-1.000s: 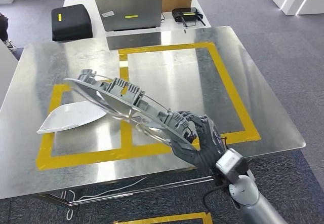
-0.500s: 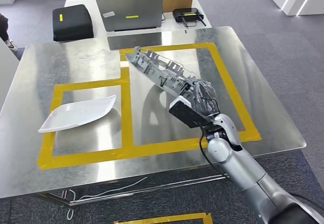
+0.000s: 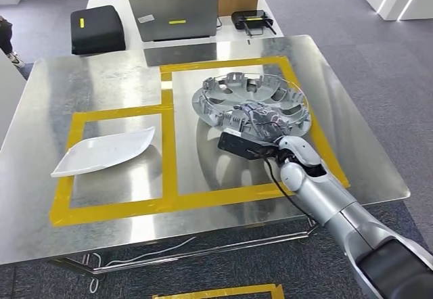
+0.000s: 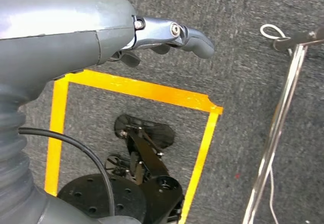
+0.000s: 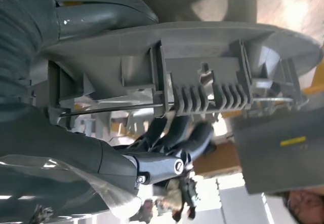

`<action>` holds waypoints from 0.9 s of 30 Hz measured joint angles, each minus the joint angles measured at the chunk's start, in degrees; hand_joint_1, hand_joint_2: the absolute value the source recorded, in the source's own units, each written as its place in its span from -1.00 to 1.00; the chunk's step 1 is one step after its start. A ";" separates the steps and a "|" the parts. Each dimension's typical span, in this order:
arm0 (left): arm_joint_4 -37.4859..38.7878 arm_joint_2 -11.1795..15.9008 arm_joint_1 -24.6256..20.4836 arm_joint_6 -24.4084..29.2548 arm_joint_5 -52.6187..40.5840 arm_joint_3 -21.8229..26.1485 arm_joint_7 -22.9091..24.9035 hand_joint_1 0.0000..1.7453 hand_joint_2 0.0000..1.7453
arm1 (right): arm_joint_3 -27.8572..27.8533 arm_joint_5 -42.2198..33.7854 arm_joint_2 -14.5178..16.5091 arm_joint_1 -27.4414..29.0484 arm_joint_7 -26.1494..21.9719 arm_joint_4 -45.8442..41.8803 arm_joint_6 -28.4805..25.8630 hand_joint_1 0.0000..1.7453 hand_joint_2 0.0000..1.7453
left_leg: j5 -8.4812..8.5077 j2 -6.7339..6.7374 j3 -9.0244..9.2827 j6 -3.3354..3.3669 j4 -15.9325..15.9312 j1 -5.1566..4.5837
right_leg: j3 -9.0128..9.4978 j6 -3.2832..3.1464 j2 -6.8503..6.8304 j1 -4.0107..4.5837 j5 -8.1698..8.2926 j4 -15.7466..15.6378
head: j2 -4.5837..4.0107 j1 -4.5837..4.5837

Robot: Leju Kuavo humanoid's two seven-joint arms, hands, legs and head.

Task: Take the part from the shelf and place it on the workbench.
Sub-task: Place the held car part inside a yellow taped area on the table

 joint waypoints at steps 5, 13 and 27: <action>2.36 -0.06 -2.07 -1.08 -3.05 4.23 -1.82 -1.00 -1.00 | 1.36 -4.41 -1.48 1.18 -2.15 -2.14 2.97 -1.00 1.00 | -0.02 0.01 -0.01 -0.01 0.00 0.00 | -0.02 0.01 0.02 -0.01 -0.02 0.00 | 0.00 0.01; 6.36 0.32 -5.33 -2.66 -11.82 10.82 -5.45 -1.00 -1.00 | 5.94 -12.51 -8.01 1.40 -2.79 -7.73 16.69 -1.00 1.00 | -0.03 -0.05 -0.03 -0.01 0.00 -0.05 | -0.03 0.00 -0.07 -0.05 -0.04 -0.02 | 0.00 -0.01; 16.07 2.63 -11.70 -4.07 -24.66 24.45 -13.33 -1.00 -1.00 | 18.24 -27.65 -26.58 -5.22 -4.69 -17.71 26.73 -1.00 1.00 | -0.01 -0.08 -0.02 0.02 0.02 -0.09 | -0.02 0.03 -0.07 -0.07 -0.01 -0.02 | 0.00 0.00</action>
